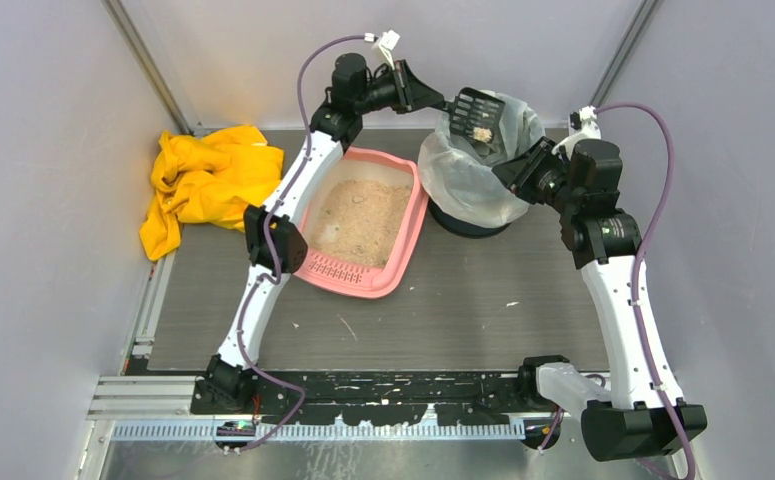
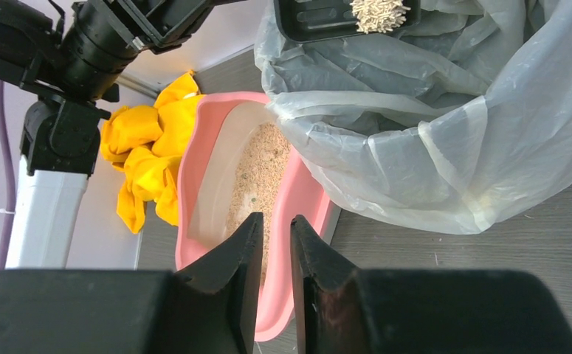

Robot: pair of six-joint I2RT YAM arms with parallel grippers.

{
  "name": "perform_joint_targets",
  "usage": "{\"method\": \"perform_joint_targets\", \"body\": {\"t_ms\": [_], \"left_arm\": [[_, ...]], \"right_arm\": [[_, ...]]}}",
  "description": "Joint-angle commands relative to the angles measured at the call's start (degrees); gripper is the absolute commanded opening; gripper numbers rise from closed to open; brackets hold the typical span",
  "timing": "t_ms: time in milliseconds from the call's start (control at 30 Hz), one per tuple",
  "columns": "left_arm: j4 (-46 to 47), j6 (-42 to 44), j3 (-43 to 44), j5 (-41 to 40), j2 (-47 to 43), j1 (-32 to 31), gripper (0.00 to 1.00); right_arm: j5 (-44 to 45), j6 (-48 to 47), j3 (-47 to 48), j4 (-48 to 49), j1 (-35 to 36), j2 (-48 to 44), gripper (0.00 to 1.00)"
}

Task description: Clean the litter box

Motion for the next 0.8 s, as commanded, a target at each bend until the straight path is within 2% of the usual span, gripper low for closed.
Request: {"method": "perform_joint_targets", "body": {"t_ms": [0,333,500,767], "left_arm": [[-3.3,8.7,6.1,2.1,-2.2,0.8,0.0],[-8.6,15.2,5.9,7.7,-6.7,2.6,0.0],[-0.6,12.3,6.1,15.1,-7.5,1.8,0.0],[9.9,10.3,6.1,18.0,-7.5,0.6,0.0]], "right_arm": [[0.0,-0.5,0.4,3.9,-0.4,0.3,0.26],[0.5,-2.8,0.1,3.3,-0.5,2.1,0.25],[1.3,-5.3,0.2,1.9,-0.5,1.7,0.25],[2.2,-6.9,-0.6,1.1,-0.5,1.4,0.24]]}}
